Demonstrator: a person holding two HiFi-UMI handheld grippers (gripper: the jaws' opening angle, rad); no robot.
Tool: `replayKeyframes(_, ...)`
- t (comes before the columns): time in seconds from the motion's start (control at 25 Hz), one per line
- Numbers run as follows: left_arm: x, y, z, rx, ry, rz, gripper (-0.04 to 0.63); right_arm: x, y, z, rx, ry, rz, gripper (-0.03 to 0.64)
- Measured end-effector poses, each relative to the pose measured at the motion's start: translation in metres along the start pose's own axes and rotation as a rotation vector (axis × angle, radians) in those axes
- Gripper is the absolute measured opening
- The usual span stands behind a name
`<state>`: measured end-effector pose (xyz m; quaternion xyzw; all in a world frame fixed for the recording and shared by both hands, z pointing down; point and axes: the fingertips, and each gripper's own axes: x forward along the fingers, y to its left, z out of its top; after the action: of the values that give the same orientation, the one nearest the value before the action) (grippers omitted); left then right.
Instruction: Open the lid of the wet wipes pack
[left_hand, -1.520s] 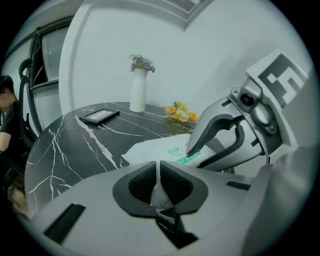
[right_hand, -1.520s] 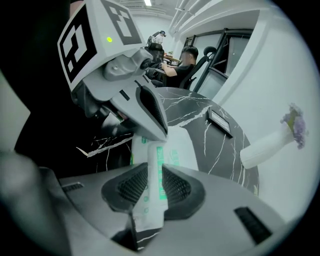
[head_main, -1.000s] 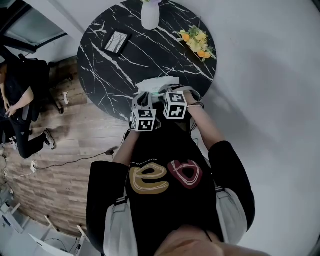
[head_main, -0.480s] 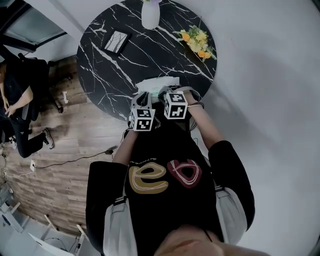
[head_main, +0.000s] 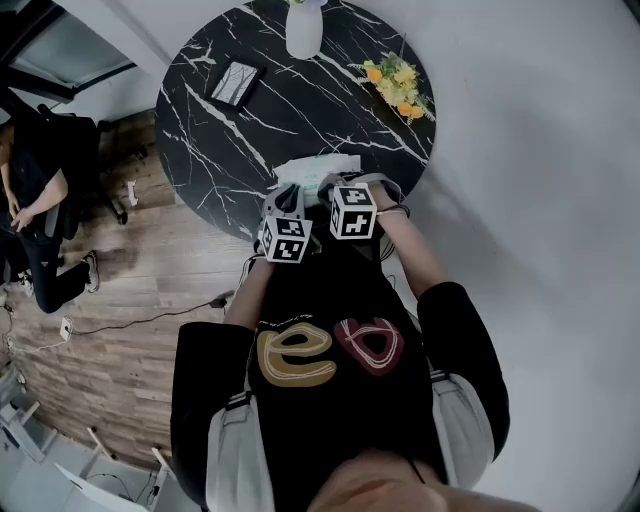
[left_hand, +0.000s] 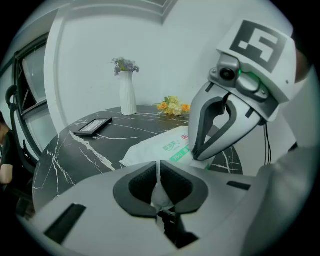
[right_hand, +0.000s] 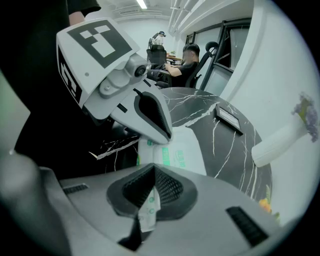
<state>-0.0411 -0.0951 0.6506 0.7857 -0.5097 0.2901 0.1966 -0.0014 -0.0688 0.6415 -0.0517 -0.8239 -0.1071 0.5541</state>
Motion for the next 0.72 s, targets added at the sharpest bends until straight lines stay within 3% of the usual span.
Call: replayKeyframes(0.72, 0.0005, 0.0007, 0.0007, 0.030, 0.006, -0.010, 0.025, -0.0046, -0.0026, 0.0027, 0.011, -0.026, 0.003, 0.010)
